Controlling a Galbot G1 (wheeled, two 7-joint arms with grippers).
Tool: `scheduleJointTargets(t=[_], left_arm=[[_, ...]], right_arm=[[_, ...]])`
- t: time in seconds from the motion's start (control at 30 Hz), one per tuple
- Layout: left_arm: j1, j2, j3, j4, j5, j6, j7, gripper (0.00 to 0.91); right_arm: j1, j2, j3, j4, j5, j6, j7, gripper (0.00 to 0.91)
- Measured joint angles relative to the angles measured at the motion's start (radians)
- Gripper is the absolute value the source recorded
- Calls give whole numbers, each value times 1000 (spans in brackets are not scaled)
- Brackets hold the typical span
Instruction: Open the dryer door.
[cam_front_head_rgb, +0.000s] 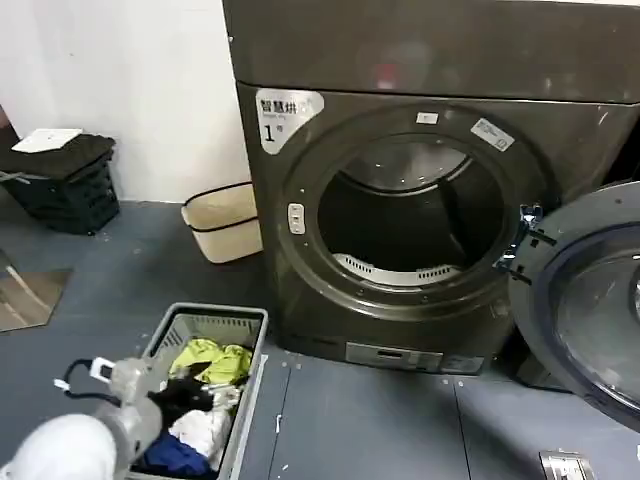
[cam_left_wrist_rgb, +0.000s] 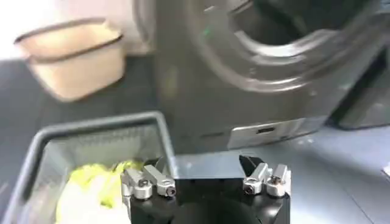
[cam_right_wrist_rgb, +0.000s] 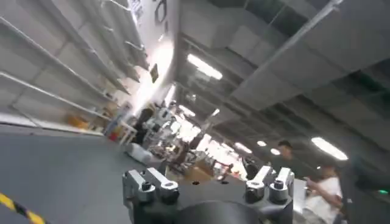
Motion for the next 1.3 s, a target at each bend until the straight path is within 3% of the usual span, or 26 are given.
scheduleJointTargets(t=[0.2,0.5,1.0,1.3], left_arm=[[13,7,-86,73,-187,80,-97,907],[9,13,-150,194,-358,82,-177,907],[-104,22,-85,403,-577,82,-257,907],[-131,25,-55,437,-649,82,-281,907]], right_arm=[[0,7,-8,-5,6,16,-13,907],[-4,12,-5,-32,6,46,-17,907],[-8,25,-3,-41,9,73,-19,907],[-4,31,-1,-46,17,104,-16,907]])
